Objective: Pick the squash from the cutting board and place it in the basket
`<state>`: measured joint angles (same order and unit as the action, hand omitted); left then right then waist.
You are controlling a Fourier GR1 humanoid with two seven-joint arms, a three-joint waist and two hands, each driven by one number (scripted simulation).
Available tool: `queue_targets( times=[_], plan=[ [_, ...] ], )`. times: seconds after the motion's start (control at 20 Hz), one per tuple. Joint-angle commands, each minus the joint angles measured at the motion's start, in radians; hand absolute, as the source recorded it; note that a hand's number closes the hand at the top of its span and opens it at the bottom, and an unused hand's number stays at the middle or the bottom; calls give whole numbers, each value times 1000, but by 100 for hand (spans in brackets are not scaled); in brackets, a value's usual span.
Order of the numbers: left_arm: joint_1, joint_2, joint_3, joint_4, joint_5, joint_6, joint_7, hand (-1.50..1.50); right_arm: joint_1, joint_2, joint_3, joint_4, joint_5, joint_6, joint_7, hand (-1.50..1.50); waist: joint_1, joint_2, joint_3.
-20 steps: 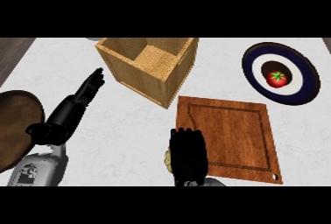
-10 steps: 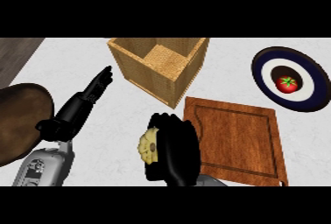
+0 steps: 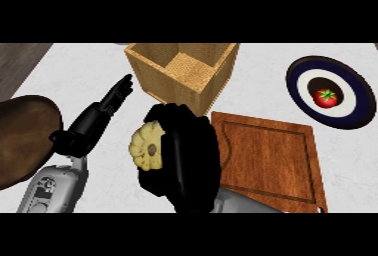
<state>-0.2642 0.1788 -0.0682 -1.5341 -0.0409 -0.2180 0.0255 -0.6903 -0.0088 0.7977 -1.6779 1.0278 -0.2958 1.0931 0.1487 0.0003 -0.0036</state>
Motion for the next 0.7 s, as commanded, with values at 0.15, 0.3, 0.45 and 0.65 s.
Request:
queue_targets(
  times=[0.15, 0.3, 0.45, 0.65],
  plan=[
    [-22, 9, 10, 17, -9, 5, 2, 0, -183, 8, -55, 94, 20, -78, 241, 150, -10, -5, -5],
    [-28, -9, -5, 27, -16, 13, 15, 0, -253, 8, -73, 139, 29, -59, 282, 150, -16, -8, -5],
    [-25, 4, -1, 31, -14, 0, 1, 0, -324, 8, -133, 200, 22, -83, 299, 150, 3, -2, -5],
    [-34, -3, 6, 35, -13, 10, 6, 0, -423, 8, -180, 290, 43, -87, 341, 150, -10, -2, -4]
  ],
)
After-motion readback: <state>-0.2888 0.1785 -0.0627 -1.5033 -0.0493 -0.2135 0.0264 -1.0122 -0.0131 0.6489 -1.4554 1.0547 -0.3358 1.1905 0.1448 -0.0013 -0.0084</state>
